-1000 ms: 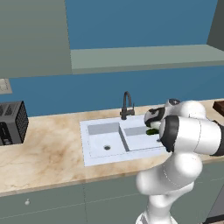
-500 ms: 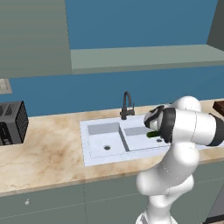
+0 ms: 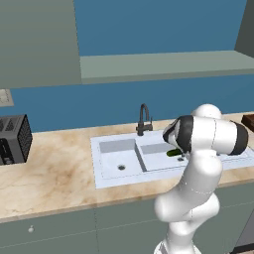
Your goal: Pick up all produce items and place them in the sink. Turn on the sink faucet to wash them. Then turn the sink off and put them in the tray.
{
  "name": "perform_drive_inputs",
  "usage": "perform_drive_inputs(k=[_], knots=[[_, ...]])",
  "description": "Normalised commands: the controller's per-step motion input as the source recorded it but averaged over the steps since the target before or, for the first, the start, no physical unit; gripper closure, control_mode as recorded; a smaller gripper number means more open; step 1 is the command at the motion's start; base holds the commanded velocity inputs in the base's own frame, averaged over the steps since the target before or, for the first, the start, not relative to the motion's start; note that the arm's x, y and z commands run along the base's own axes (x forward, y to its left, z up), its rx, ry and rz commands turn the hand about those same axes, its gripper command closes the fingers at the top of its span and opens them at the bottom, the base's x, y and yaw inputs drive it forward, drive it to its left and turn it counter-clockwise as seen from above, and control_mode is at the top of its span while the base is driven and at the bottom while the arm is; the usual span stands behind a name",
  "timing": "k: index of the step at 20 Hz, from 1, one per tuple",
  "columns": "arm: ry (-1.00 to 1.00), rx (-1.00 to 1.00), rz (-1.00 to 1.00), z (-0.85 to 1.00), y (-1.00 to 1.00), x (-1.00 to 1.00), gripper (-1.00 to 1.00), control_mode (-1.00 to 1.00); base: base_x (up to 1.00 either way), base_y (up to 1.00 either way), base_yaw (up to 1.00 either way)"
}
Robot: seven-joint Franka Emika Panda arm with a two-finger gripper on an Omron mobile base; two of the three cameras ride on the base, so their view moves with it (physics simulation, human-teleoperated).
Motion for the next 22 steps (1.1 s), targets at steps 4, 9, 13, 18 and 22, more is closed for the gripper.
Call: perform_drive_inputs(k=[4,9,13,18,22], knots=[[0.02,0.00,0.00,-0.16,-0.06,0.24,1.00,-1.00,0.00,0.00,0.00],[0.03,0.00,0.00,-0.19,-0.01,0.20,1.00,-1.00,0.00,0.00,0.00],[0.04,0.00,0.00,-0.21,-0.01,0.20,1.00,-1.00,0.00,0.00,0.00],[0.03,0.00,0.00,-0.20,-0.01,0.20,1.00,-1.00,0.00,0.00,0.00],[0.02,0.00,0.00,-0.20,-0.01,0.20,1.00,-1.00,0.00,0.00,0.00]])
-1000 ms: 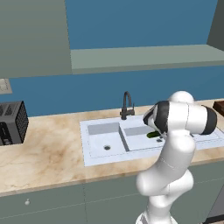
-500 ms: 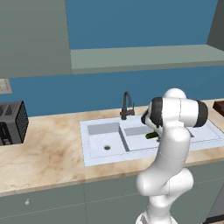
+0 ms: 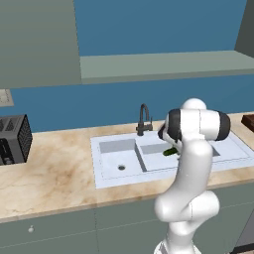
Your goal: Pick up all produce items and place them in the sink. Turn on the sink faucet to wash them. Then turn the sink off and put them in the tray.
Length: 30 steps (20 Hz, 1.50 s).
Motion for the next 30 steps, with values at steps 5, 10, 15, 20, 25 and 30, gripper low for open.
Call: perform_drive_inputs(k=[5,10,15,20,25,30], knots=[[0.05,0.00,0.00,-0.26,0.00,0.12,1.00,-1.00,0.00,0.00,0.00],[0.04,0.00,0.00,-0.31,0.00,0.03,-1.00,-1.00,0.00,0.00,0.00],[0.01,0.04,0.00,-0.08,-0.03,-0.02,-1.00,-1.00,0.00,0.00,0.00],[0.00,0.05,0.00,0.06,-0.09,-0.29,-1.00,-1.00,0.00,0.00,0.00],[-0.02,0.02,0.00,0.29,-0.02,-0.39,-1.00,-1.00,0.00,0.00,0.00],[-0.07,0.00,0.00,0.49,0.00,-0.31,-1.00,-1.00,0.00,0.00,0.00]])
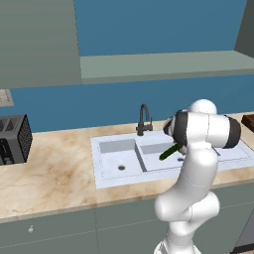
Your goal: Pick up all produce items and place them in the sink. Turn on the sink faucet to wash them. Then turn the sink off and put them in the tray.
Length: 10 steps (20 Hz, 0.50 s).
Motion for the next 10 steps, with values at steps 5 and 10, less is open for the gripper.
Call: perform_drive_inputs(k=[5,10], knots=[[-0.08,0.00,0.03,0.49,0.00,-0.26,-1.00,-1.00,0.00,0.00,0.00],[-0.12,0.00,0.12,0.37,0.00,-0.32,-1.00,-1.00,0.00,0.00,0.00]])
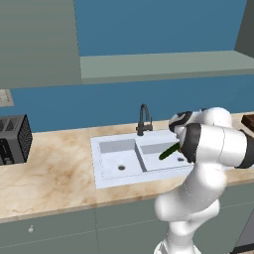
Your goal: Pick up all produce items and place them in the sink. Turn on the sink faucet to wash them. Then turn the sink off and put them in the tray.
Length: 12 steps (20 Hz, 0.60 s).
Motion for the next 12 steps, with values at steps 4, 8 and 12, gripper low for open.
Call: perform_drive_inputs(k=[4,8,12], knots=[[-0.14,-0.01,0.15,0.34,0.01,-0.36,-1.00,-1.00,0.00,0.00,0.00],[-0.13,-0.05,0.17,0.39,0.07,-0.35,-1.00,-1.00,0.00,0.00,0.00],[-0.11,-0.07,0.17,0.41,0.11,-0.27,-1.00,-1.00,0.00,0.00,0.00]])
